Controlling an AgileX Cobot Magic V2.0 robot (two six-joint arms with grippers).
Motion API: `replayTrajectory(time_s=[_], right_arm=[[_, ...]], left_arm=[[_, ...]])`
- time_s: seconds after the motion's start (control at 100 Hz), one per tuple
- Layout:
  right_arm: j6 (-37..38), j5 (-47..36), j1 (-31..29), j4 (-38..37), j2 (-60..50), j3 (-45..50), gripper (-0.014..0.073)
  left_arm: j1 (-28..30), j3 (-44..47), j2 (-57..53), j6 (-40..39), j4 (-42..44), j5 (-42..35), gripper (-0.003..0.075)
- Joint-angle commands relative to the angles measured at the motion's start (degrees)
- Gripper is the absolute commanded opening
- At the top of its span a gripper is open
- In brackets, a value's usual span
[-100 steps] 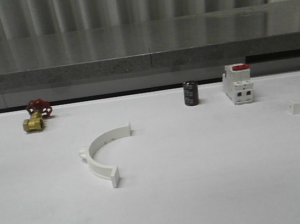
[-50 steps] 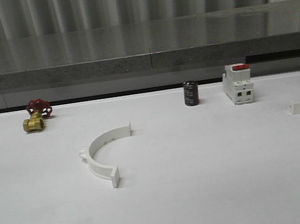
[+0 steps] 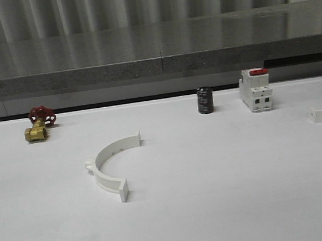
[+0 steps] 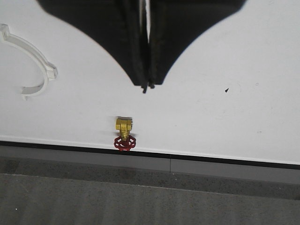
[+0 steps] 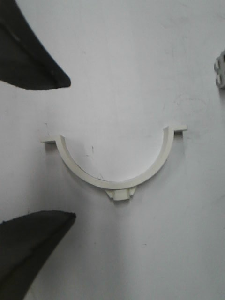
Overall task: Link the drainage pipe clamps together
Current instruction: 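Lower the right gripper onto the other white half-ring clamp's end tab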
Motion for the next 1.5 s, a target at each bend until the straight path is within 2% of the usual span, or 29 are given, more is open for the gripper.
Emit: replayTrajectory(time_s=[0.0,0.36,0.77,1.19,1.27,1.39,1.49], right_arm=[[-1.7,-2.2,-1.6,-0.2,2.1,-4.1,0.054],[-6.1,-2.9,-6.3,-0.2,13.0,-7.7,0.054],[-6.2,-7.1,-6.4,-0.2,19.5,-7.7,0.054],[-6.2,-7.3,-6.4,0.3,22.4,-7.7,0.0533],[-6.2,-7.1,-6.4,0.6,22.4,-7.7,0.0475],[-6.2,-6.8,-6.4,1.0,22.4,-7.7,0.0313],[-6.2,-6.2,-6.4,1.6,22.4,-7.7,0.023]], left_arm=[[0.2,-1.5,0.5,0.1,-0.2,-4.0,-0.002],[0.2,-1.5,0.5,0.1,-0.2,-4.0,-0.002],[0.2,-1.5,0.5,0.1,-0.2,-4.0,-0.002],[0.2,-1.5,0.5,0.1,-0.2,-4.0,-0.002],[0.2,-1.5,0.5,0.1,-0.2,-4.0,-0.002],[0.2,-1.5,0.5,0.1,-0.2,-4.0,-0.002],[0.2,-1.5,0.5,0.1,-0.2,-4.0,-0.002]])
